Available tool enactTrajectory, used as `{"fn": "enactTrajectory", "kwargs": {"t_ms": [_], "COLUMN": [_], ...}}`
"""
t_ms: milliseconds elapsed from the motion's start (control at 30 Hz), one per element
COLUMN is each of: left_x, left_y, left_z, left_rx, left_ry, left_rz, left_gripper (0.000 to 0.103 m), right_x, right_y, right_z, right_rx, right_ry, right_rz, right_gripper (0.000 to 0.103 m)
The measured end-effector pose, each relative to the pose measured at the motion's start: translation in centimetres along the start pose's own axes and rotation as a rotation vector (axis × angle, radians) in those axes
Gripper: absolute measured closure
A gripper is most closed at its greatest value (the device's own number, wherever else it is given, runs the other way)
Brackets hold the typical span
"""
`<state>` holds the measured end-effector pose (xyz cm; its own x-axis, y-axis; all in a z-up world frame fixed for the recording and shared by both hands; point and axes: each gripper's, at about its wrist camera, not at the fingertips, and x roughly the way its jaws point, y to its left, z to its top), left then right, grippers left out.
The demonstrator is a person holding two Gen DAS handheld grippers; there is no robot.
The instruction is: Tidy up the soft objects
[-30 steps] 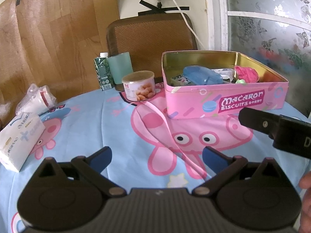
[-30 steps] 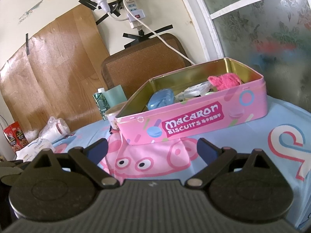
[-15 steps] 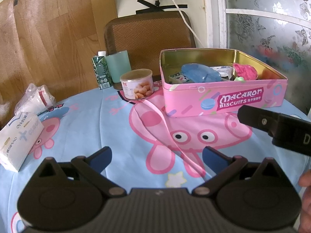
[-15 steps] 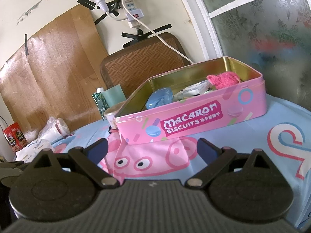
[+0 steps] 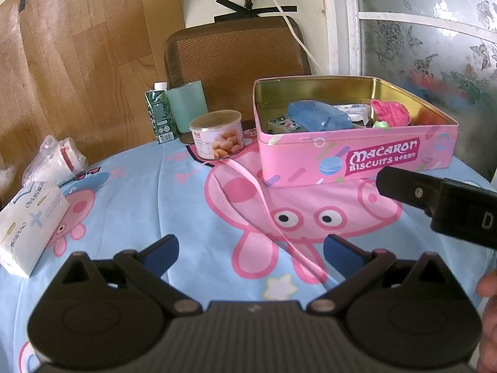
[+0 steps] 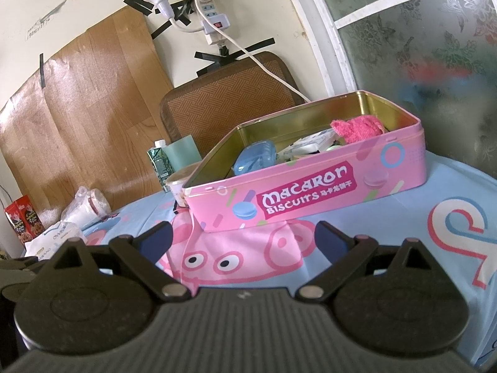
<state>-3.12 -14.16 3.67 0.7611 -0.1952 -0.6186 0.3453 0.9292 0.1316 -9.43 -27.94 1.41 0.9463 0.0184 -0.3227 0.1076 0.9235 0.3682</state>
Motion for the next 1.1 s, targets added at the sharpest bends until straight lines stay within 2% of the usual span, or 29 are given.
{"fn": "enactTrajectory", "kwargs": {"t_ms": [1100], "left_x": [0.14], "left_y": [-0.18], "left_z": [-0.14], "left_rx": [0.014], "left_ry": [0.007], "left_rz": [-0.005], "left_gripper": [0.0], "right_x": [0.0], "right_y": [-0.17], "right_z": [-0.03], "right_rx": [0.006], "right_ry": [0.002], "right_rz": [-0.004], "right_gripper": [0.004]}}
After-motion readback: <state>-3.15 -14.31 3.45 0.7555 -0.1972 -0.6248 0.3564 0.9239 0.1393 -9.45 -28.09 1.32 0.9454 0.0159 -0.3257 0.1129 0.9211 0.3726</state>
